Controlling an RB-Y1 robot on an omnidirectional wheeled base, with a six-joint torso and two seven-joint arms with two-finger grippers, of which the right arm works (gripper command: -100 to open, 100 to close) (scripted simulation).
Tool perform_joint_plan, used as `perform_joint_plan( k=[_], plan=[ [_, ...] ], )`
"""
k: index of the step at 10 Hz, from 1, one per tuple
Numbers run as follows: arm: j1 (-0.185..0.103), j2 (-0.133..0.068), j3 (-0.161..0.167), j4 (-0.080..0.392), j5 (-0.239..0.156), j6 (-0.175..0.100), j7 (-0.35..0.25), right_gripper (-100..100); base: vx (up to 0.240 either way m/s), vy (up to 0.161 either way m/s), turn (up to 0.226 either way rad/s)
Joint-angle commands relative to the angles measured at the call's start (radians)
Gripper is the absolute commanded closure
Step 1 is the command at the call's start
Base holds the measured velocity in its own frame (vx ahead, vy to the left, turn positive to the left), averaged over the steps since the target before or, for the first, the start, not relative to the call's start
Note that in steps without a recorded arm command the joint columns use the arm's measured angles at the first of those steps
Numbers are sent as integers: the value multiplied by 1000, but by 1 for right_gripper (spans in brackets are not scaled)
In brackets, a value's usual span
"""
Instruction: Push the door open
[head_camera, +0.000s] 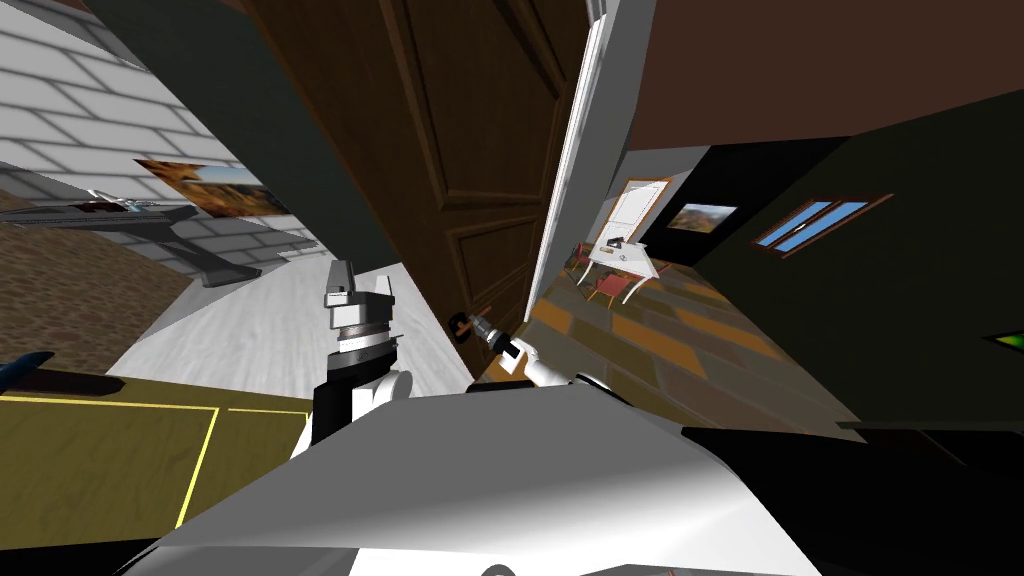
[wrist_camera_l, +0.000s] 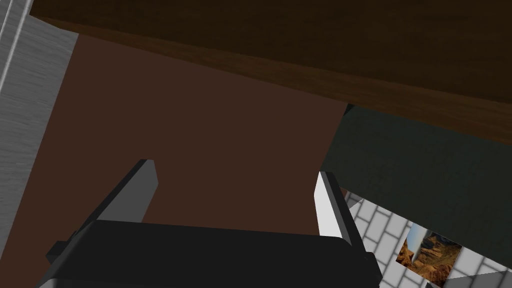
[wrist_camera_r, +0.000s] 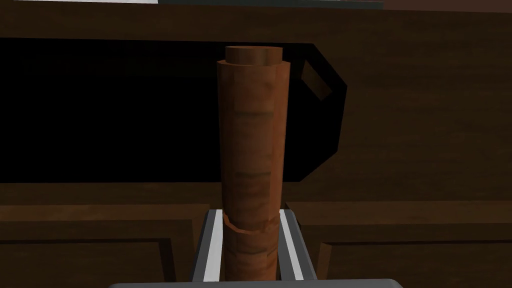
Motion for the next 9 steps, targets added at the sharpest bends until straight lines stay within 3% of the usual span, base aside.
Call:
perform_joint_plan(
  k=[1,9],
  plan=[
    [11,-4,-8,-8,12,3,-1,100,37,101,-72],
    [74,-14,-57,-54,81,23,-5,100,93,166,-102]
  ],
)
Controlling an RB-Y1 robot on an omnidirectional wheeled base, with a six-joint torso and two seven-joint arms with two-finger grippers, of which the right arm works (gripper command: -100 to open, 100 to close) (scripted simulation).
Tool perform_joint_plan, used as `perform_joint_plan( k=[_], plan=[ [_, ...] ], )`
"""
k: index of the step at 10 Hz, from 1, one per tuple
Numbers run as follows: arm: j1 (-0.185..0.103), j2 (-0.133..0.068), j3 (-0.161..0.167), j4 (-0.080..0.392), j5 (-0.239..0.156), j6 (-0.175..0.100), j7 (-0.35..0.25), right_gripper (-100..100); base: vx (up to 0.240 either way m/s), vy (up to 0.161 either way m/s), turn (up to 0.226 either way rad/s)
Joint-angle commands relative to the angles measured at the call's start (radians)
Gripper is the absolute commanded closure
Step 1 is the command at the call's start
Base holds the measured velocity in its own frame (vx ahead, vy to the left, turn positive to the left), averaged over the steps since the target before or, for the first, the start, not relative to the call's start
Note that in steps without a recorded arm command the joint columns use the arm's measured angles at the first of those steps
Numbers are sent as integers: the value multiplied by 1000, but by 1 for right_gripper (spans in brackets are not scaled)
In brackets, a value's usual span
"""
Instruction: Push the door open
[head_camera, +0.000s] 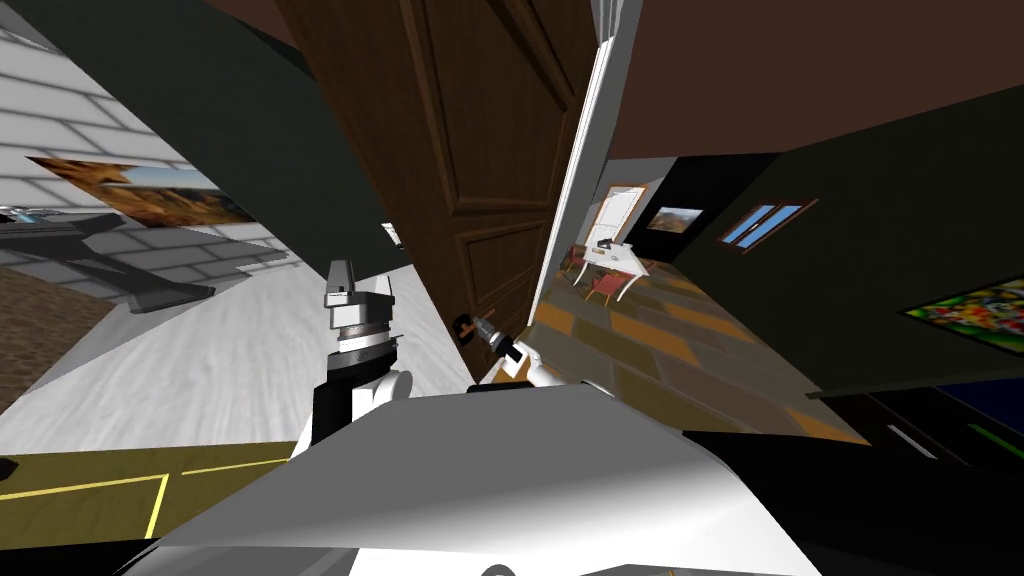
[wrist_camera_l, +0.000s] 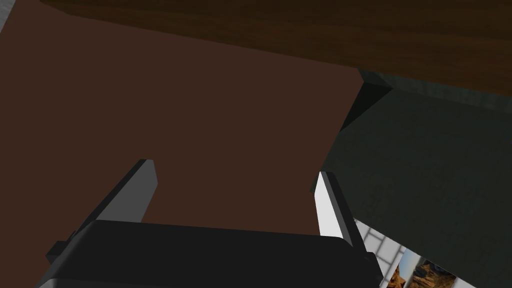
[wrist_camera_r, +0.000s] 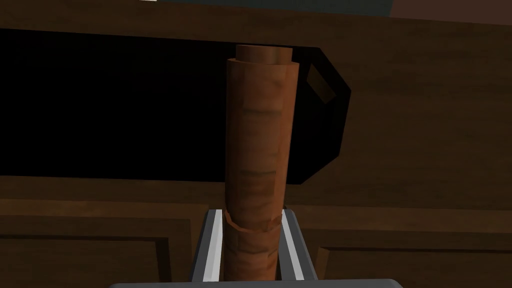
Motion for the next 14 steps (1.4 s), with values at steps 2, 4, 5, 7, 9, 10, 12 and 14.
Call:
perform_joint_plan(
  k=[2,4,5,7,9,10,12,14],
  plan=[
    [33,-8,-34,-37,34,17,0,100,97,212,-131],
    [54,-5,-50,-52,57,23,-1,100,125,181,-133],
    [68,-1,-61,-62,72,27,-2,100,120,209,-191],
    [89,5,-77,-77,95,34,-4,100,123,171,-145],
    [110,14,-93,-92,118,40,-5,100,130,159,-117],
    [123,21,-103,-102,132,44,-6,100,96,210,-180],
    [147,37,-122,-119,159,52,-8,100,91,215,-159],
    [163,50,-135,-131,176,57,-9,100,64,198,-100]
  ],
)
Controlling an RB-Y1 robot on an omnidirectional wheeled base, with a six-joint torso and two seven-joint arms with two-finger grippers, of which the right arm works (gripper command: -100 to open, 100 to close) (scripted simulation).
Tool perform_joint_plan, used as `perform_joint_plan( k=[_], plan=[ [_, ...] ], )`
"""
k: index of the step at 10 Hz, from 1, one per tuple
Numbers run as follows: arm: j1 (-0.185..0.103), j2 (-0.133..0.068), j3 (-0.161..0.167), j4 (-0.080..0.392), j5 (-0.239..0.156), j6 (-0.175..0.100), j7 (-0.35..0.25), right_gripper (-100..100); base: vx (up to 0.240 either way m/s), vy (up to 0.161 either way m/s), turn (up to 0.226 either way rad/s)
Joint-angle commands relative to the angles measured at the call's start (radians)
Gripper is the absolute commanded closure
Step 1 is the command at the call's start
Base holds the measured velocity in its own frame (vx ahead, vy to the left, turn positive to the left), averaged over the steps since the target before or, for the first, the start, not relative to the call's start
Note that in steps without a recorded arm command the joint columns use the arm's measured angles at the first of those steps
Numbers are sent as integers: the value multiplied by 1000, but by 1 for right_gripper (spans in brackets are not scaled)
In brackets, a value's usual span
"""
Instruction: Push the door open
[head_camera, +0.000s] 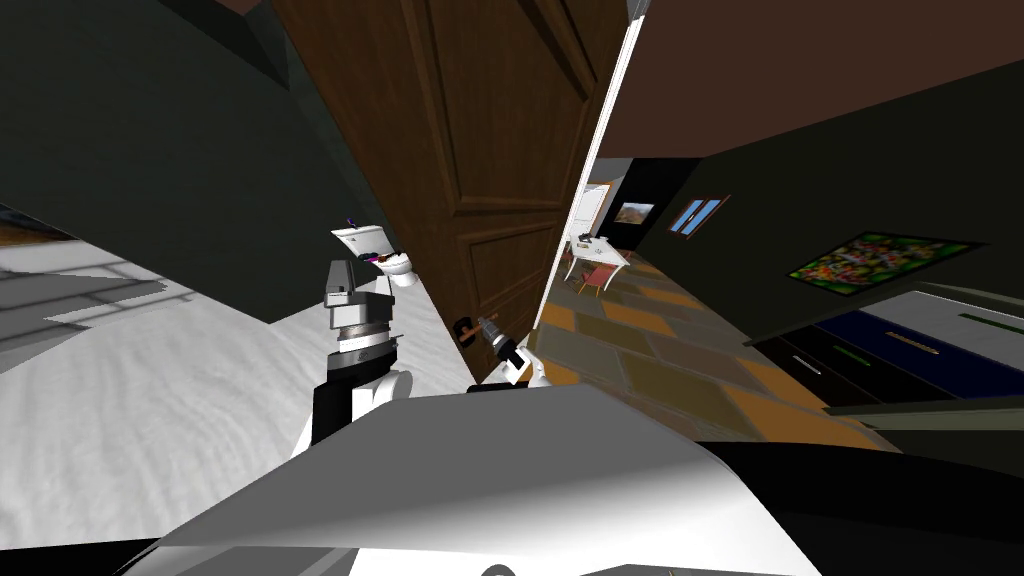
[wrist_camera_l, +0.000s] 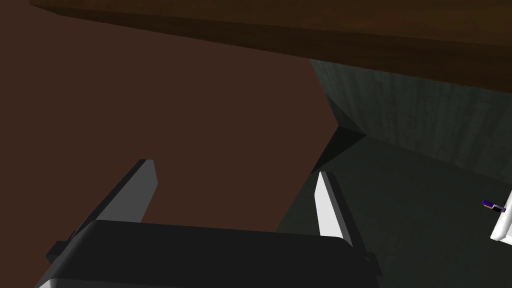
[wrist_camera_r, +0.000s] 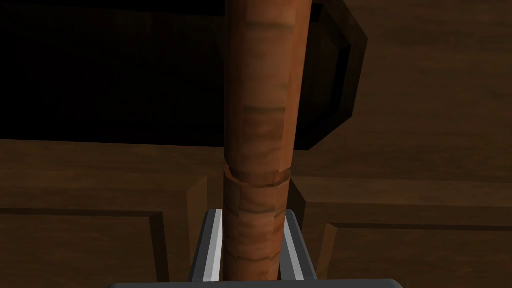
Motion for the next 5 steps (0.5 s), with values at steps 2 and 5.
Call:
perform_joint_plan(
  k=[2,5],
  plan=[
    [24,21,-23,-19,27,11,0,100,62,182,-126],
    [33,31,-36,-25,37,15,0,100,45,140,-89]
  ],
)
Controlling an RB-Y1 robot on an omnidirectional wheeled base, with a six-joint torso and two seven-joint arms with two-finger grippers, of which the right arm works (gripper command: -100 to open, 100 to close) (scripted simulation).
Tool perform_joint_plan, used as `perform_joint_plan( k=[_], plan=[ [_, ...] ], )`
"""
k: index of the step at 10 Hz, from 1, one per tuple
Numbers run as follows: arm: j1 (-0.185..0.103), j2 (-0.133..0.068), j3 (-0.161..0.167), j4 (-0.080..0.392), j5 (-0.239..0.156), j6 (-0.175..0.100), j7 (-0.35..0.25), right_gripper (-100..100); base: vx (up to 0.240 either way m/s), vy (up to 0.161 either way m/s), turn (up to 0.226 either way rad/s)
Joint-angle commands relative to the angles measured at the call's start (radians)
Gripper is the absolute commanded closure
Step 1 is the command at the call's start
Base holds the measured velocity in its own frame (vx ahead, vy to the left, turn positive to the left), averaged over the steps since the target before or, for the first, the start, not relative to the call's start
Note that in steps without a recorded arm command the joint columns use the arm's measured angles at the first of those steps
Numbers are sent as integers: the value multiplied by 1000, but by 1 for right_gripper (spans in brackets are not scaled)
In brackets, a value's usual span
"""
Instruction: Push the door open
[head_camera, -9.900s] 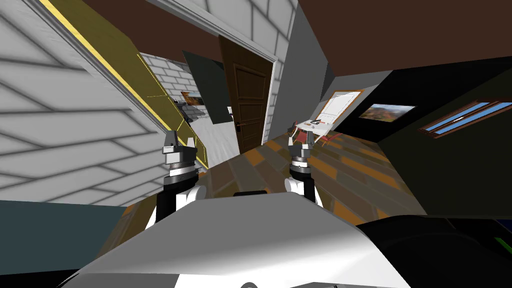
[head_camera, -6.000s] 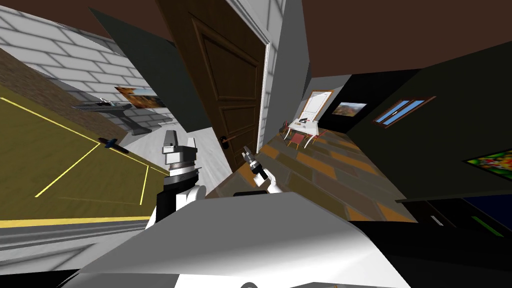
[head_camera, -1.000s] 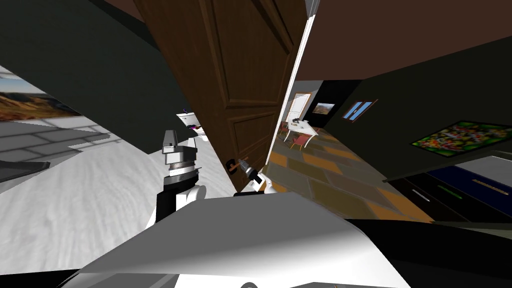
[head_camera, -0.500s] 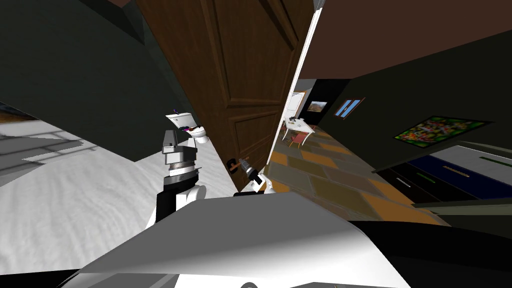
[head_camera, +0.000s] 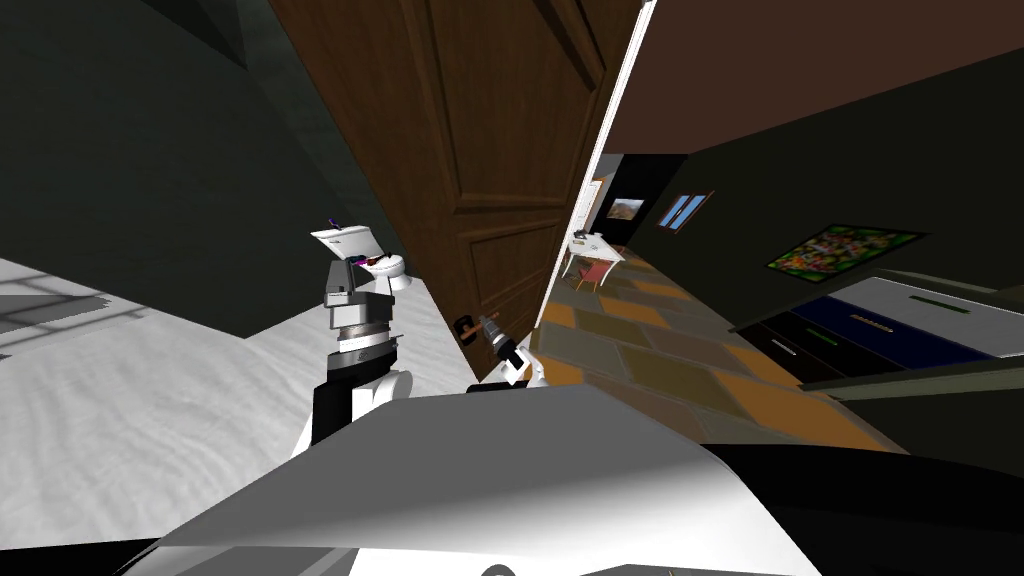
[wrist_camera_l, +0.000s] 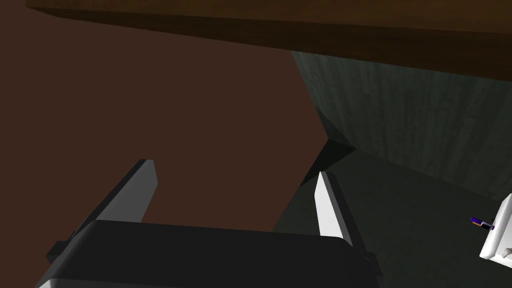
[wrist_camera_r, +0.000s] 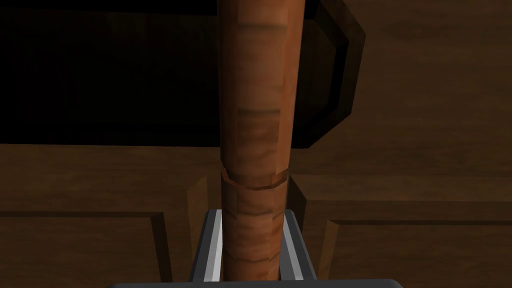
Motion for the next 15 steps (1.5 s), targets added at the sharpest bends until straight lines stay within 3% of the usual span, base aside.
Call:
perform_joint_plan(
  k=[1,9,15],
  plan=[
    [-2,-15,-16,3,-4,0,4,100,48,116,-41],
    [-16,-59,-106,19,-24,-2,27,100,88,175,-60],
    [-26,-63,-173,32,-40,-3,45,100,85,148,-57]
  ],
)
